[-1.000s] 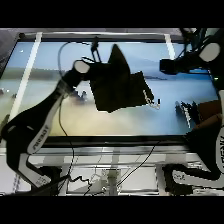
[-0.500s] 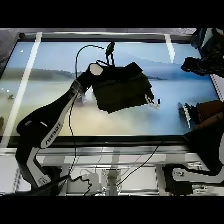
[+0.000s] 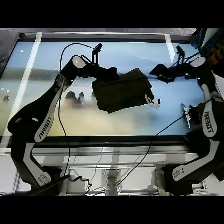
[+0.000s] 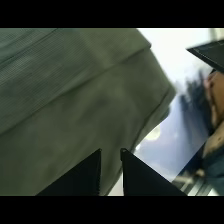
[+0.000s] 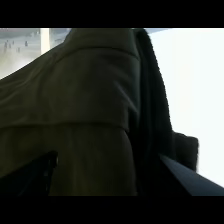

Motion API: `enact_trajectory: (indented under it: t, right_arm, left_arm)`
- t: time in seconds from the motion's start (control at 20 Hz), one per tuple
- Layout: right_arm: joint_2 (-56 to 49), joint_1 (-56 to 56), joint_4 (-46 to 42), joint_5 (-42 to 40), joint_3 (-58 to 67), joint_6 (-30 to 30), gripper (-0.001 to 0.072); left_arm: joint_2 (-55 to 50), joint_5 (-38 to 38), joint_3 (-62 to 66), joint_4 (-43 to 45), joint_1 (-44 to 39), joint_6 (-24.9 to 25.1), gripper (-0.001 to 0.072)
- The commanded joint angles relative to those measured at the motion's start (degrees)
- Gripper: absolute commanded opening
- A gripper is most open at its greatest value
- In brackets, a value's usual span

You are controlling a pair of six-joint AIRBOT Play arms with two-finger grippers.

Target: Fold the clothes and pants, and hang the long-sleeved shirts on hangers.

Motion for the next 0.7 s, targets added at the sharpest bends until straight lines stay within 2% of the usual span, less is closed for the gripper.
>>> enact_trajectory:
  t: [0.0,0.15,0.3,0.45,0.65]
  right_arm:
    - [-5.4,4.8,-1.2,-5.6,1.3,1.6,0.0689]
    - [-8.8,5.9,-10.8,-4.3,4.2,8.7,0.0688]
    - [-9.2,4.7,-15.1,-5.0,4.6,12.4,0.0687]
    - [-10.3,2.6,-14.0,-1.8,4.6,13.6,0.0685]
    - [-14.5,-0.9,-4.6,7.8,4.6,12.9,0.0686]
  left_arm:
    - [0.0,-4.9,0.1,1.5,1.0,0.0,0.0142]
    - [-0.2,-5.9,0.0,1.5,0.6,0.0,0.0142]
    - [-0.5,-6.0,0.0,1.6,0.5,0.0,0.0142]
    - [-0.6,-6.1,0.0,1.9,0.5,0.0,0.0142]
    - [-0.6,-6.1,0.0,1.9,0.3,0.0,0.0142]
